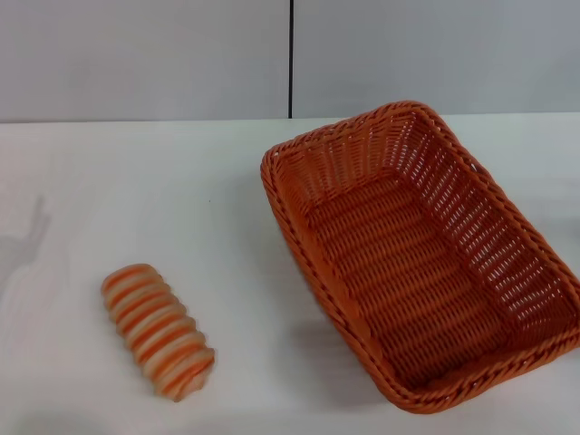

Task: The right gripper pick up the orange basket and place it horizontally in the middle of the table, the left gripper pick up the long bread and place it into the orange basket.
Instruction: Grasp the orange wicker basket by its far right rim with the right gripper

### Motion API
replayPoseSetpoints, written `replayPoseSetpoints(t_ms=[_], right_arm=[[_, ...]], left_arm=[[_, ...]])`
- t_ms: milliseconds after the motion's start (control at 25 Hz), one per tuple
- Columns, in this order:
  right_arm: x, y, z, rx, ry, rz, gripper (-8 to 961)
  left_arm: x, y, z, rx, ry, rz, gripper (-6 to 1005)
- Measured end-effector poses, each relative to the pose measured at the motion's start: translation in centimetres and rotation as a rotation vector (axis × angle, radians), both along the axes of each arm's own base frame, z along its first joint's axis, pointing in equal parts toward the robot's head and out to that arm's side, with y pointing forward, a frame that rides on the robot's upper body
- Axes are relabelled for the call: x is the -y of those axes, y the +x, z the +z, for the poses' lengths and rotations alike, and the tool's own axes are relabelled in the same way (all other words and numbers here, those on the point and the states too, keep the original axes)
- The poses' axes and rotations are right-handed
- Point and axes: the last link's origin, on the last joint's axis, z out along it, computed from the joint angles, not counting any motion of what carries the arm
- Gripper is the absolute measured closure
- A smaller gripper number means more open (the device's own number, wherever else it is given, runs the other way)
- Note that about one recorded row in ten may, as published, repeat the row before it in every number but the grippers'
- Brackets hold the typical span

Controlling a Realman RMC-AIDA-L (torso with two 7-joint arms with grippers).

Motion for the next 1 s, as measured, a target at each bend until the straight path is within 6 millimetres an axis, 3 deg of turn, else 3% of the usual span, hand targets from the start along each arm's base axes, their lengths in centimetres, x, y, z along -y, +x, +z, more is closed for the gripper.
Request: replayPoseSetpoints(t_ms=[360,800,1000], right_arm=[[0.0,0.0,0.1,-0.018,0.024,-0.008,425],[-0.3,-0.1,0.5,-0.018,0.036,-0.004,432],[-0.1,0.2,0.7,-0.014,0.044,-0.01,435]], left_arm=[[2.2,-0.6,0.4,0.001,0.026,0.011,192],[1.8,0.1,0.5,0.035,0.022,-0.042,196],[1.4,0.2,1.4,0.095,-0.012,-0.101,197]])
